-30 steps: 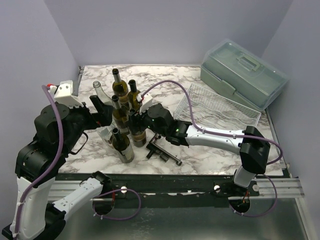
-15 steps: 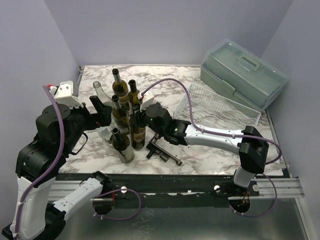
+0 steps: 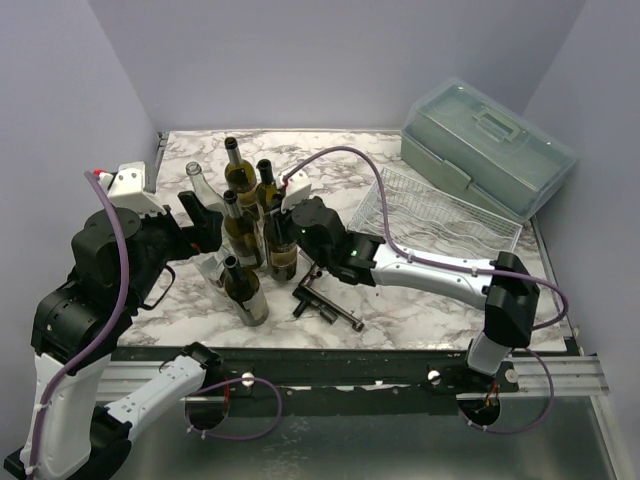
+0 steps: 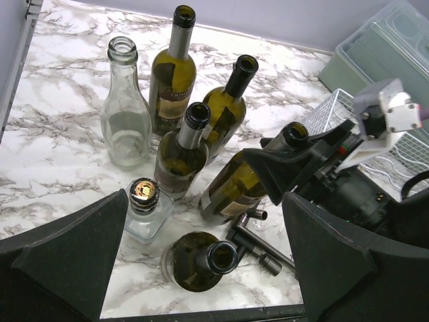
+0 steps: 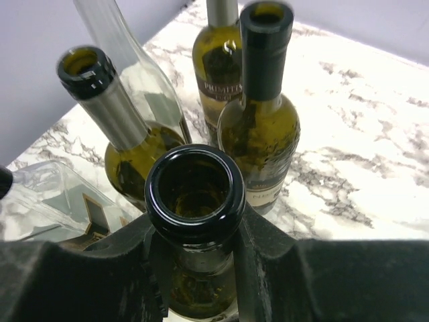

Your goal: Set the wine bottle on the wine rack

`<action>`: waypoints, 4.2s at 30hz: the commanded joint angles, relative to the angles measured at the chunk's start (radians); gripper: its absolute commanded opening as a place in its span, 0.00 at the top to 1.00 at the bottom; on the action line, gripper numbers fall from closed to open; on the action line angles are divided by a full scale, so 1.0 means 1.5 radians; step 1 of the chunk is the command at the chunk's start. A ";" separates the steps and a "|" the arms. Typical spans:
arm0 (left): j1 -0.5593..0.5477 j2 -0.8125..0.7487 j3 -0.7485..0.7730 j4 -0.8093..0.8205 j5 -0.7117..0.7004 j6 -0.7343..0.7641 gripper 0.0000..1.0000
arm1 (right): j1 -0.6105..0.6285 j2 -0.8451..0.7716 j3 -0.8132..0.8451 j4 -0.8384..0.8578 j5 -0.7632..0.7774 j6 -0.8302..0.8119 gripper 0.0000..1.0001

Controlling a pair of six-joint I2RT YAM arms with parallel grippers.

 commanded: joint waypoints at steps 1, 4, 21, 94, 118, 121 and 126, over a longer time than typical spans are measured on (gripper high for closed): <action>-0.003 -0.004 -0.007 -0.010 -0.017 0.001 0.01 | 0.004 -0.097 0.006 0.100 -0.019 -0.074 0.99; -0.003 -0.002 -0.010 -0.009 -0.017 0.001 0.01 | 0.004 -0.140 -0.027 0.109 -0.086 -0.169 0.99; -0.003 0.000 -0.049 0.031 -0.002 -0.004 0.01 | 0.005 -0.327 -0.141 -0.251 -0.235 -0.512 0.99; -0.003 -0.043 -0.096 0.044 -0.019 0.017 0.01 | 0.120 -0.055 -0.246 -0.152 0.050 -0.885 0.99; -0.003 -0.063 -0.103 0.043 -0.017 0.024 0.01 | 0.070 -0.038 -0.418 0.185 0.065 -1.061 1.00; -0.003 -0.065 -0.107 0.043 -0.018 0.025 0.01 | 0.061 -0.034 -0.430 0.212 0.073 -1.070 1.00; -0.003 -0.061 -0.109 0.044 -0.014 0.026 0.01 | 0.046 -0.039 -0.437 0.233 0.072 -1.081 0.99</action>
